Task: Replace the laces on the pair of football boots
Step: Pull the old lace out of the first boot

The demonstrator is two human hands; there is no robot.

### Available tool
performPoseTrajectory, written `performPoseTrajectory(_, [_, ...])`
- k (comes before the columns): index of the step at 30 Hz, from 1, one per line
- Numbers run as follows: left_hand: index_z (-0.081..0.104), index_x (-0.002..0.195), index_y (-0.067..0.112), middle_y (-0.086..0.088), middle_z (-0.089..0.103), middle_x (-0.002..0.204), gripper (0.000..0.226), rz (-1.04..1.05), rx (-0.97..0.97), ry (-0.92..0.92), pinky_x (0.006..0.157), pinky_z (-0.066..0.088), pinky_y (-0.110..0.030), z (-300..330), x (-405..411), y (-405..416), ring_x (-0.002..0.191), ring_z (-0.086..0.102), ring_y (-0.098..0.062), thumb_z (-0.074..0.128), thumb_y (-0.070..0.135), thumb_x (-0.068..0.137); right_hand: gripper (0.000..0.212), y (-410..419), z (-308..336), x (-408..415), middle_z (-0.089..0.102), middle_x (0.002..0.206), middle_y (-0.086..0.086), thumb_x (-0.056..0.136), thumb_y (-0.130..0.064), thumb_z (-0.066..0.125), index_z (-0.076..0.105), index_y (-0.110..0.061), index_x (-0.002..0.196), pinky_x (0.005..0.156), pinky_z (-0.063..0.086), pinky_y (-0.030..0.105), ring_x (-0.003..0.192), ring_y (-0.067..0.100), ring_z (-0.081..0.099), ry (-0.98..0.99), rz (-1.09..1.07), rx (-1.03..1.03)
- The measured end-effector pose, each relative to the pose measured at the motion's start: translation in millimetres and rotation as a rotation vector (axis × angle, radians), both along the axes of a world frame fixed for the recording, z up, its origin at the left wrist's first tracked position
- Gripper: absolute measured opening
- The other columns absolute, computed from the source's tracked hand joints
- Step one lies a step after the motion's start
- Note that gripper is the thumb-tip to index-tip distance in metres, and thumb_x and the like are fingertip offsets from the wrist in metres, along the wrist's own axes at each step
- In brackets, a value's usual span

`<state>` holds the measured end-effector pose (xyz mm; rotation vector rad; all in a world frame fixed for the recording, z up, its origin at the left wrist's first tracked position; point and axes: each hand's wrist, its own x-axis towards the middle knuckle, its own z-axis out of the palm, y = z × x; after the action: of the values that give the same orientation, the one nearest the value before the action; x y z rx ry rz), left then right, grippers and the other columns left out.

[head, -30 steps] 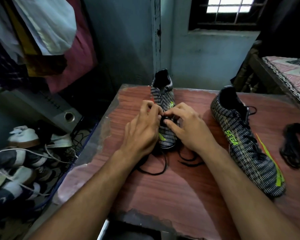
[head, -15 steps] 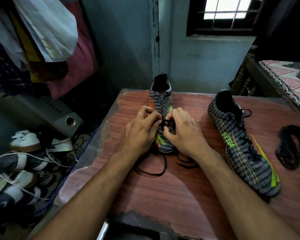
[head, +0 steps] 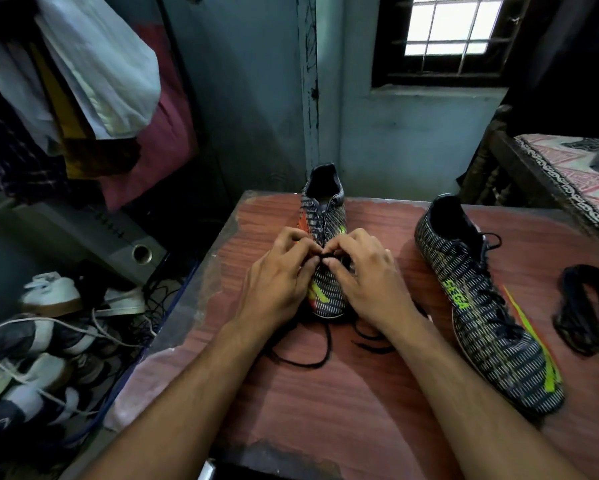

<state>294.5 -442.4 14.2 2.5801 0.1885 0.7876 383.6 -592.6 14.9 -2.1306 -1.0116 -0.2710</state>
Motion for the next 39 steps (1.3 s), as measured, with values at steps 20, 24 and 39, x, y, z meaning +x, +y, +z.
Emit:
performPoseTrajectory(20, [0.045, 0.124, 0.038, 0.011, 0.04, 0.127, 0.023, 0.009, 0.207, -0.07, 0.044, 0.051, -0.035, 10, -11, -17, 0.072, 0.067, -0.025, 0.034, 0.043, 0.105, 0.022, 8, -4, 3, 0.057, 0.1, -0.006, 0.084, -0.035, 0.065, 0.071, -0.023, 0.101, 0.081, 0.045, 0.043, 0.093, 0.019, 0.051, -0.103, -0.025, 0.006])
performPoseTrajectory(24, [0.046, 0.128, 0.034, 0.012, 0.057, 0.122, 0.03, 0.045, 0.134, -0.086, 0.056, 0.055, -0.039, 8, -7, -16, 0.08, 0.07, -0.022, 0.045, 0.031, 0.099, 0.007, 9, -5, 1, 0.053, 0.101, -0.009, 0.092, -0.025, 0.069, 0.066, -0.022, 0.098, 0.083, 0.048, 0.048, 0.091, 0.016, 0.055, -0.061, -0.026, 0.124])
performPoseTrajectory(39, [0.044, 0.114, 0.032, 0.015, 0.044, 0.114, 0.022, 0.099, 0.018, -0.145, 0.055, 0.048, -0.037, 4, -5, -15, 0.086, 0.056, -0.016, 0.03, 0.047, 0.105, 0.019, 1, 1, 4, 0.053, 0.112, -0.007, 0.084, -0.036, 0.073, 0.069, -0.025, 0.098, 0.099, 0.048, 0.048, 0.111, 0.017, 0.055, -0.027, 0.041, 0.253])
